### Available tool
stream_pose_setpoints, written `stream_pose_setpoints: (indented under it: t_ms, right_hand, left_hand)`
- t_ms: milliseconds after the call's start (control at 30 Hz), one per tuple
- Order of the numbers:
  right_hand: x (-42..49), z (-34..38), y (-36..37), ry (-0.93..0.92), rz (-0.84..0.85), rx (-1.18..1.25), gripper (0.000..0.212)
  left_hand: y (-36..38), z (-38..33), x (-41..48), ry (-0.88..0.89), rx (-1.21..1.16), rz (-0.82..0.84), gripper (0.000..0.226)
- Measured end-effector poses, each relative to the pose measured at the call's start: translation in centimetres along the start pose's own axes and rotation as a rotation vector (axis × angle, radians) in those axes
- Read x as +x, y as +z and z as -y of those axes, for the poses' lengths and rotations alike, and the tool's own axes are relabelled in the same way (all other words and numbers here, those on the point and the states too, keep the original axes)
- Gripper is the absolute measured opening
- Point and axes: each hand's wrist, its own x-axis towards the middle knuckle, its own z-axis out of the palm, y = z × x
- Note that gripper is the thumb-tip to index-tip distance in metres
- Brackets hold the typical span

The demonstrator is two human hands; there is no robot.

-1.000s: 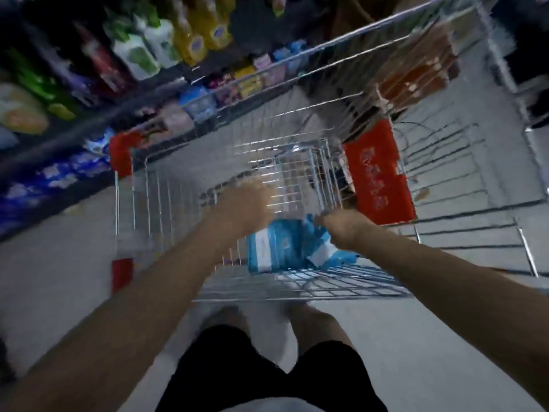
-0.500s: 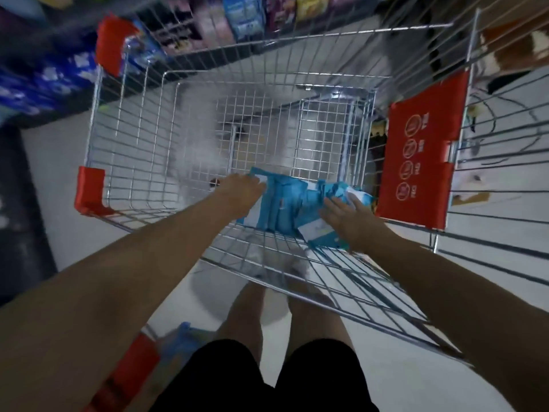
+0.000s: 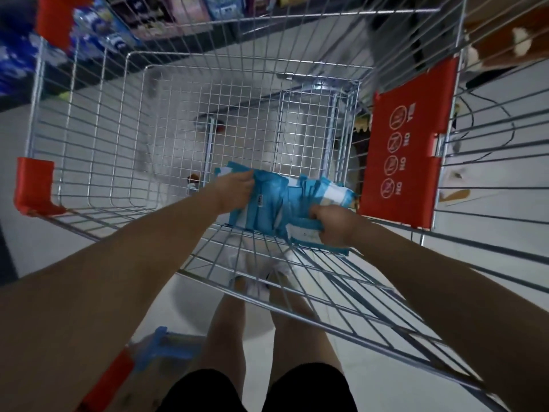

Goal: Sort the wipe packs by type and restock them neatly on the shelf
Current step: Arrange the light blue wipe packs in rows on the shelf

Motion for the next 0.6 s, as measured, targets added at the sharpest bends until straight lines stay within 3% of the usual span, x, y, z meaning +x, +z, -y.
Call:
stream_pose_setpoints:
  t_ms: [100, 200, 267, 300, 367, 467, 600]
  right_hand:
    - [-0.1, 0.2, -1.0, 0.027, -0.060, 0.081, 0.040]
    - [-0.4, 1.4, -2.4, 0.049, -0.143, 0.177, 0.033]
    - [-0.5, 3.3, -3.6, 0.080, -0.213, 0.396, 0.026]
    - [-0.8, 4.6, -4.6, 0.090, -0.250, 0.543, 0.023]
    - [-2.2, 8.4, -6.9, 0.050, -0.349, 0.683, 0.022]
    - [-4.8, 16.1, -11.9, -0.048, -0.387, 0.813, 0.025]
    - [-7.1, 28.7, -18.4, -0.205, -0.387, 0.910, 0.020]
  left_hand:
    - [-0.8, 1.4, -1.6, -0.168, -0.400, 0.065, 0.031]
    - [0.0, 2.6, -4.0, -0.350, -0.897, -0.102, 0.037]
    - [0.0, 3.7, -6.8, -0.441, -1.119, -0.200, 0.027]
    - [-0.3, 4.2, -8.8, -0.458, -1.221, -0.287, 0.032]
    - [-0.6, 5.7, -13.0, -0.554, -1.329, -0.435, 0.033]
    - [-0.6, 9.2, -21.3, -0.586, -1.526, -0.651, 0.008]
    - [1.4, 13.1, -33.5, -0.696, -1.633, -0.998, 0.020]
